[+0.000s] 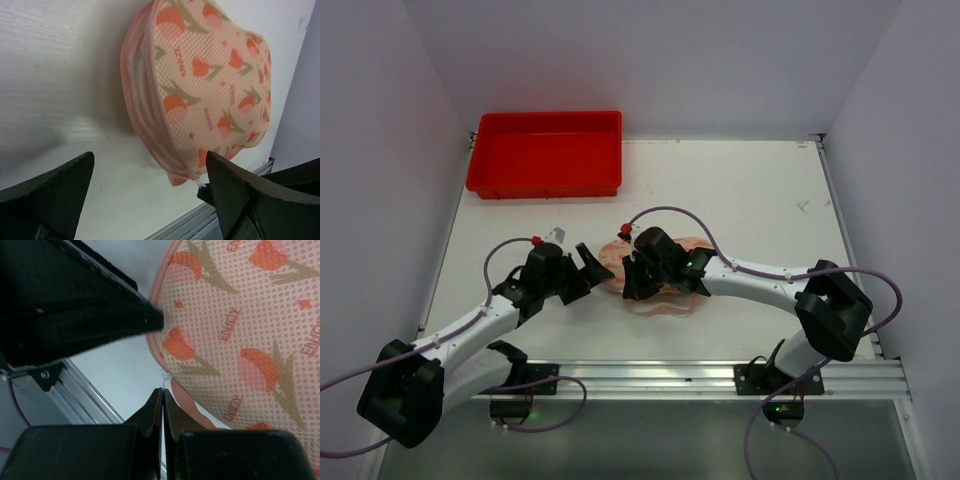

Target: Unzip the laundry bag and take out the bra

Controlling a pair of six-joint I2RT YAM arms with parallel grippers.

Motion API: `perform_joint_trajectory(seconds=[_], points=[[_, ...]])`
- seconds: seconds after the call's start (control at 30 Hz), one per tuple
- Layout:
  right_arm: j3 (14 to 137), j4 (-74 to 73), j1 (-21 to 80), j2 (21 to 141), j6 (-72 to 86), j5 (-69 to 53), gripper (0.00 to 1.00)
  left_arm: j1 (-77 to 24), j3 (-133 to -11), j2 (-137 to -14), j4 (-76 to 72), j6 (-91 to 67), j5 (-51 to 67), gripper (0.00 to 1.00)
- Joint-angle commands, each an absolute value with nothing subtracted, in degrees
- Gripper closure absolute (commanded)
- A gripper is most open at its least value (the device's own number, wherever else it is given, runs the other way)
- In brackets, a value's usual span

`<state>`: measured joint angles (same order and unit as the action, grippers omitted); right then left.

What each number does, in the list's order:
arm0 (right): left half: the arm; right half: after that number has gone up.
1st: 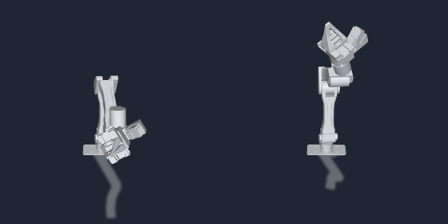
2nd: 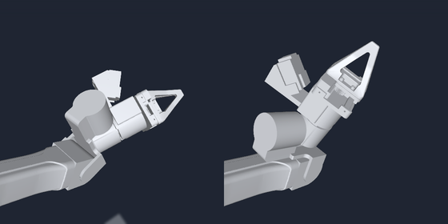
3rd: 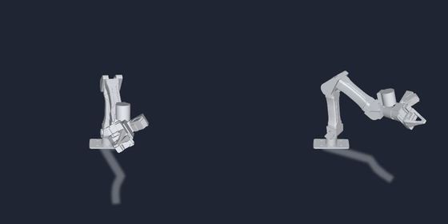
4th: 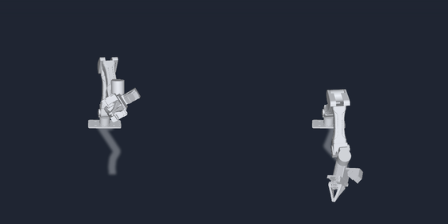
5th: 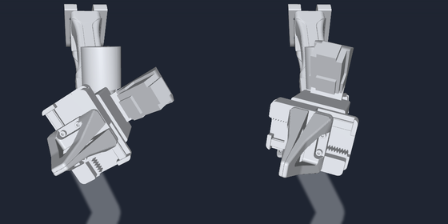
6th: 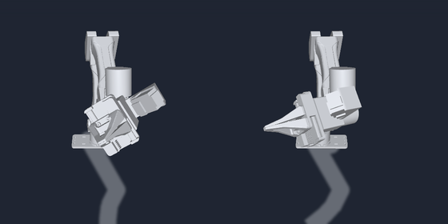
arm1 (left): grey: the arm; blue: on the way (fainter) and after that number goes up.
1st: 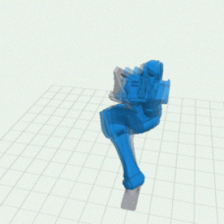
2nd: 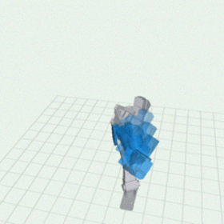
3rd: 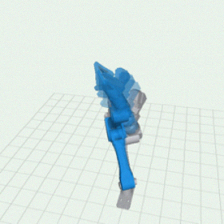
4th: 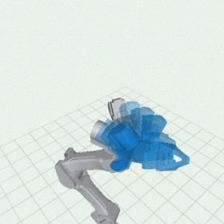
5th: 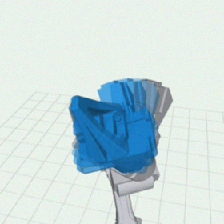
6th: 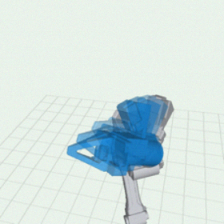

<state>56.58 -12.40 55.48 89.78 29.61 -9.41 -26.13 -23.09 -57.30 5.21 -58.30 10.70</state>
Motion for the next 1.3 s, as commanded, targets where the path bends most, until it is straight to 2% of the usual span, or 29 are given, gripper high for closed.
perform_joint_trajectory(seconds=[0.0, 0.17, 0.27, 0.37, 0.4, 0.5, 0.7, 0.97, 1.13, 1.2, 1.23, 1.27], points=[[58.1, -11.0, 55.5, 89.4, 30.4, -8.4, 1.00, -29.5, -23.3, -59.1, 2.4, -63.1, 8.8, 0.05], [58.5, -11.5, 55.5, 89.6, 30.5, -8.1, 1.00, -33.0, -25.0, -64.4, -3.8, -65.6, 7.6, 0.09], [58.5, -11.6, 55.5, 89.5, 30.7, -8.2, 1.00, -33.9, -25.9, -67.0, -6.1, -66.2, 6.4, 0.16], [58.2, -12.2, 55.5, 88.9, 30.7, -7.5, 1.00, -34.1, -26.7, -68.9, -7.0, -66.3, 5.9, 0.46], [57.9, -12.9, 55.5, 88.1, 30.8, -6.6, 1.00, -34.0, -26.8, -69.3, -6.5, -66.2, 5.4, 0.68], [55.5, -14.6, 55.4, 85.4, 30.8, -3.3, 1.00, -33.5, -28.3, -68.8, -2.7, -63.9, 2.7, 1.00], [45.6, -19.4, 49.8, 77.4, 32.2, -0.1, 1.00, -24.0, -29.1, -66.4, 2.2, -55.6, 6.6, 1.00], [36.1, -28.0, 34.3, 59.6, 34.5, 5.1, 1.00, -20.6, -35.1, -70.5, 8.6, -40.5, 9.9, 1.00], [36.5, -24.6, 34.8, 57.7, 30.2, -0.6, 1.00, -19.9, -40.2, -76.3, 10.0, -33.8, 11.3, 0.99], [36.8, -20.5, 38.0, 59.5, 29.6, -3.6, 1.00, -19.9, -42.0, -78.7, 7.7, -32.5, 12.7, 0.90], [37.7, -20.1, 39.0, 60.9, 29.6, -4.1, 1.00, -19.9, -43.0, -79.7, 7.3, -32.2, 12.9, 0.71], [38.7, -19.6, 41.5, 62.6, 29.7, -4.7, 1.00, -19.9, -45.4, -81.8, 7.6, -32.0, 12.7, 0.61]])
